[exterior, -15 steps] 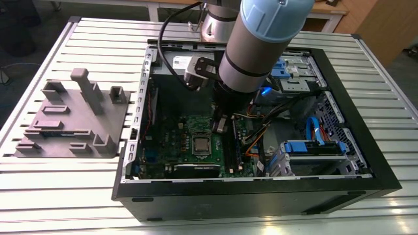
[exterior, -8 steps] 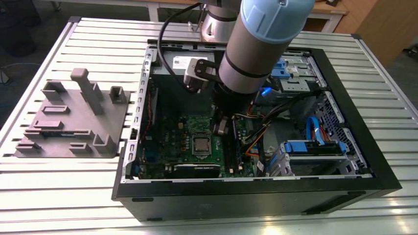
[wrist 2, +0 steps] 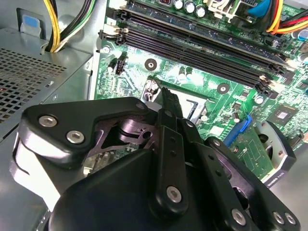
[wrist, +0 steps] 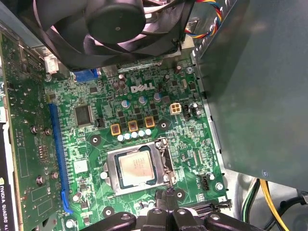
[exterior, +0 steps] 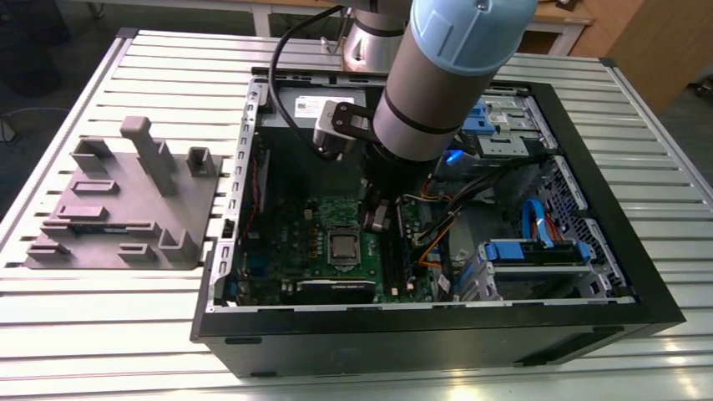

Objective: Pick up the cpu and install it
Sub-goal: 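Install the first cpu locking lever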

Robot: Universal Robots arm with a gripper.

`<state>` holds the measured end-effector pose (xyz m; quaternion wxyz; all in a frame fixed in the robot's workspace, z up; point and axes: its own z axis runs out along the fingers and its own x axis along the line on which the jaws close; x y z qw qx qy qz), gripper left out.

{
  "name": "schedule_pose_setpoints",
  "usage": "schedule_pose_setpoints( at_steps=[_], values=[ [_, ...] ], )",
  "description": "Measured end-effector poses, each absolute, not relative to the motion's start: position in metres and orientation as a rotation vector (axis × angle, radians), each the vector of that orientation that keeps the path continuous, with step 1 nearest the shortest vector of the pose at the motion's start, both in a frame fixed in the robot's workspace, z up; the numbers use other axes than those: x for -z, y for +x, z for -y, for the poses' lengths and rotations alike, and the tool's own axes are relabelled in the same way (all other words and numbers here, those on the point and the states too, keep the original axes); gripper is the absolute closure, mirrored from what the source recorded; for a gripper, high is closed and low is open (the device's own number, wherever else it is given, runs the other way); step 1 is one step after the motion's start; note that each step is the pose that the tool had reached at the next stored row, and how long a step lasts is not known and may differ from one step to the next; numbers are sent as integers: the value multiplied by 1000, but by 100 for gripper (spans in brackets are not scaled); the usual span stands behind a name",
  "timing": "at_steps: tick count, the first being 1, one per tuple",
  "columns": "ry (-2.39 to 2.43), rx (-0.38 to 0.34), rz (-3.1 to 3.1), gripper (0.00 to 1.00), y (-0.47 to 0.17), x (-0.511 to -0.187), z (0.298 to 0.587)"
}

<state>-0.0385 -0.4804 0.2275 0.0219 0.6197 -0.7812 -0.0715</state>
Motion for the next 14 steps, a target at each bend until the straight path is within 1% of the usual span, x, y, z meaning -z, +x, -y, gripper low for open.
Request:
schedule_pose_setpoints(
  at_steps=[14],
  values=[
    [1980, 220, 2368, 90, -39, -227, 481]
  ],
)
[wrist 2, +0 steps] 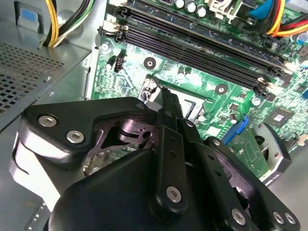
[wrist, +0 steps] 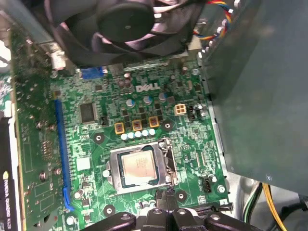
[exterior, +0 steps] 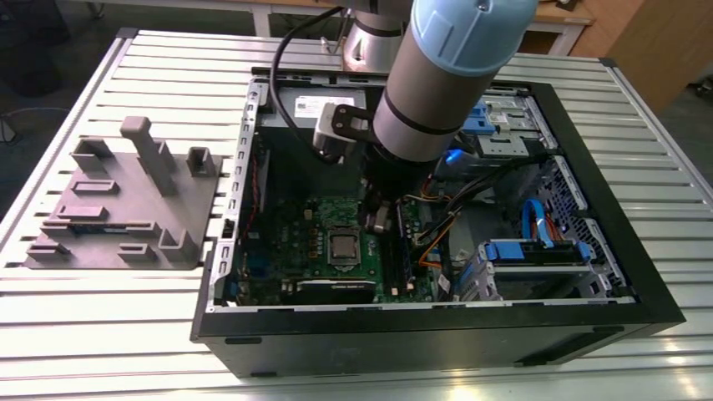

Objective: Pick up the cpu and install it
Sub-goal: 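Install the first cpu locking lever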

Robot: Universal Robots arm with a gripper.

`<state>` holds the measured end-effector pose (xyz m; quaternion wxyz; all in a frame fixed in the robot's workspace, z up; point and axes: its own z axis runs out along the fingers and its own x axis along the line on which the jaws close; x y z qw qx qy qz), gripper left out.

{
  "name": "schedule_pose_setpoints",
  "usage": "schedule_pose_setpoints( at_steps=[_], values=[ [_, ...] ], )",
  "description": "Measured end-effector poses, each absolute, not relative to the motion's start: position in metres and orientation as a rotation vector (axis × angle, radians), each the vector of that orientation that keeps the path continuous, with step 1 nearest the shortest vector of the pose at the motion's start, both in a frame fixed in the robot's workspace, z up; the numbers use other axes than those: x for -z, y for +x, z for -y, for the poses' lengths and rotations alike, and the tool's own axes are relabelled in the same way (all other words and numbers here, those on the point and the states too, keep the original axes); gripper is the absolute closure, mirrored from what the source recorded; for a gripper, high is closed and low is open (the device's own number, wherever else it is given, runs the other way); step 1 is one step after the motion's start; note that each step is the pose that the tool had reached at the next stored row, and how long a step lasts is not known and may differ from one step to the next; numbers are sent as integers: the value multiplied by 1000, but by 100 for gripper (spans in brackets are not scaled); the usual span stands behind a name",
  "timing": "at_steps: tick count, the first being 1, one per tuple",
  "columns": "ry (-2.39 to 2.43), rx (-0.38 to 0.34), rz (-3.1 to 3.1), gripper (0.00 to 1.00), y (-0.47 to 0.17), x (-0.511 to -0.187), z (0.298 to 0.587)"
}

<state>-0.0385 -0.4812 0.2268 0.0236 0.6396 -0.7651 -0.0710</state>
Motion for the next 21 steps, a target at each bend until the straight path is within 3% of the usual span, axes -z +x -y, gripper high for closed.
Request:
schedule_pose_setpoints(
  at_steps=[21],
  values=[
    [2085, 210, 2274, 90, -39, -222, 498]
  ],
)
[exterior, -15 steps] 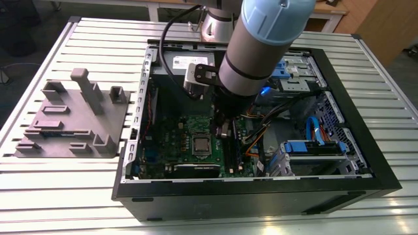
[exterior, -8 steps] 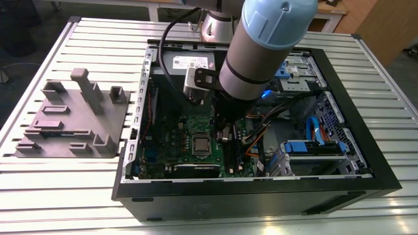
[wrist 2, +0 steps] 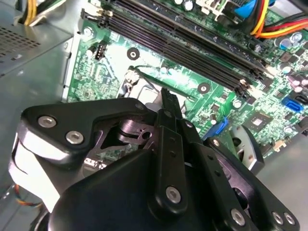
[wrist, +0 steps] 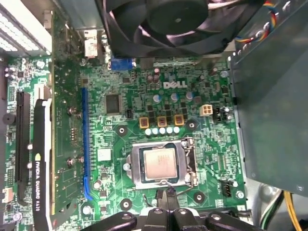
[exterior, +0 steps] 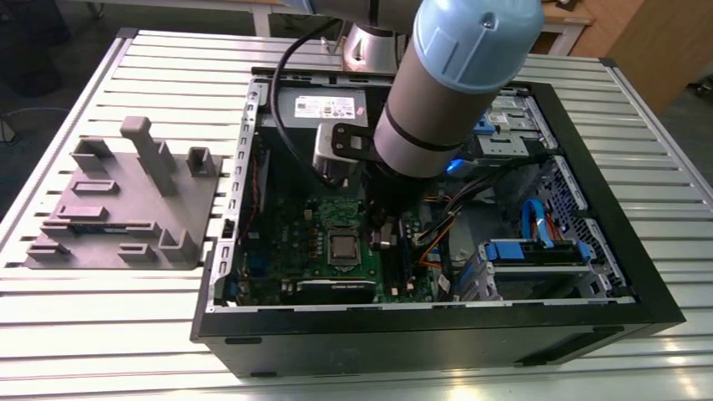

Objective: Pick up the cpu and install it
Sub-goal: 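Install the first cpu locking lever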

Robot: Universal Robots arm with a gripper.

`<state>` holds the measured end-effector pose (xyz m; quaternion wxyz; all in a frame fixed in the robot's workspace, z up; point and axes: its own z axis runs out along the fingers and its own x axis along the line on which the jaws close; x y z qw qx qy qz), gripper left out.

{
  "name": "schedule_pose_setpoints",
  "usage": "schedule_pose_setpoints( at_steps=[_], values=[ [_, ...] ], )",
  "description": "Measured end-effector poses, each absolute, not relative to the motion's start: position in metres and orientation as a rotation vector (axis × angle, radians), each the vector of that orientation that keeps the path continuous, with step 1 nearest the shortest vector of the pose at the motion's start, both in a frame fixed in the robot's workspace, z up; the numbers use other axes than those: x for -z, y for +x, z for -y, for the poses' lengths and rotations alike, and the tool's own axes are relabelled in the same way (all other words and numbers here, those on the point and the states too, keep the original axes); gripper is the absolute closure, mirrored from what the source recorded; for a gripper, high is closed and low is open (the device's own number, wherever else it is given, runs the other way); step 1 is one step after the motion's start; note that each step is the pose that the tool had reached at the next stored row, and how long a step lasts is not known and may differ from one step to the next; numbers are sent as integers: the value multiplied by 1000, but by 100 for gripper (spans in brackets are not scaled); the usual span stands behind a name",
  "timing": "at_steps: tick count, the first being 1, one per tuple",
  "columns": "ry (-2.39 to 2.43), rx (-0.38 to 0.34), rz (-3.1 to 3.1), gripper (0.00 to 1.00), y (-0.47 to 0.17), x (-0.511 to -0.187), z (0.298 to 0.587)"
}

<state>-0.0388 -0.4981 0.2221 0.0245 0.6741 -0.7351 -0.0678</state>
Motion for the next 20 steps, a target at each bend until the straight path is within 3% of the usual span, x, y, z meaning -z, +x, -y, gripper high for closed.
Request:
schedule_pose_setpoints(
  at_steps=[20],
  values=[
    [2147, 200, 2215, 90, -39, -207, 506]
  ],
)
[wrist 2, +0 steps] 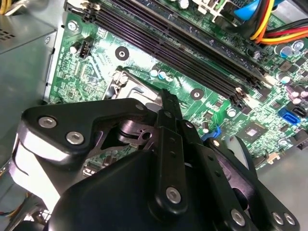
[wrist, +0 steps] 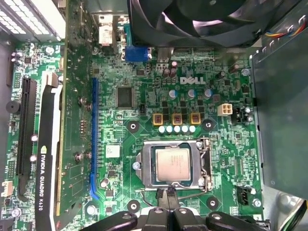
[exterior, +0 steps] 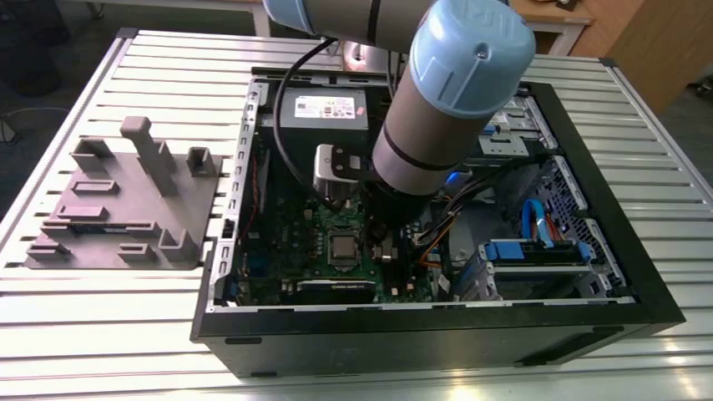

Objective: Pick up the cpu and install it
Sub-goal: 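Install the first cpu locking lever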

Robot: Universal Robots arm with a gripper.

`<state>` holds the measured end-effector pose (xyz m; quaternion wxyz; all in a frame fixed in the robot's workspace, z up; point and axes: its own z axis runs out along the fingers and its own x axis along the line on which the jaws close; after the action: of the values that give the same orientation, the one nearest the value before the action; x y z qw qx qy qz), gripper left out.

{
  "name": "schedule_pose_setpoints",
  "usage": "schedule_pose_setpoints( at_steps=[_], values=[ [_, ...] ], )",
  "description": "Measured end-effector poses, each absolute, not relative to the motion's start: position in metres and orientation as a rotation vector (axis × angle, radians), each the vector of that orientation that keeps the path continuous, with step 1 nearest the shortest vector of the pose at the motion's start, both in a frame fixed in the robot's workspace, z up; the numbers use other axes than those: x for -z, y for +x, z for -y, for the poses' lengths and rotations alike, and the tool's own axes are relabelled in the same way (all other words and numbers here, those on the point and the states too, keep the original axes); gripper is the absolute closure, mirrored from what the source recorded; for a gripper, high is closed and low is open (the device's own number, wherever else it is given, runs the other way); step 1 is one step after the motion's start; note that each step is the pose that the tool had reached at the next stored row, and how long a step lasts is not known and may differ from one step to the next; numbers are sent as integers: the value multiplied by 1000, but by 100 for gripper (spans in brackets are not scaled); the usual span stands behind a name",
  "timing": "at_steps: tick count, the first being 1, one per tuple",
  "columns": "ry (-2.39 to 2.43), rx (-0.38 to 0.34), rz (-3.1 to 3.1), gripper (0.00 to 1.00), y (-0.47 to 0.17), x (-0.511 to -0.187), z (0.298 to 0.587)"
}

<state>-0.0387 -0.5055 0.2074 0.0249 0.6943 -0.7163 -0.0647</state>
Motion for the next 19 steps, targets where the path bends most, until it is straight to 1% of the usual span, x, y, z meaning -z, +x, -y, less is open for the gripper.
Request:
schedule_pose_setpoints(
  at_steps=[19],
  values=[
    [2162, 159, 2169, 90, -39, -194, 509]
  ],
)
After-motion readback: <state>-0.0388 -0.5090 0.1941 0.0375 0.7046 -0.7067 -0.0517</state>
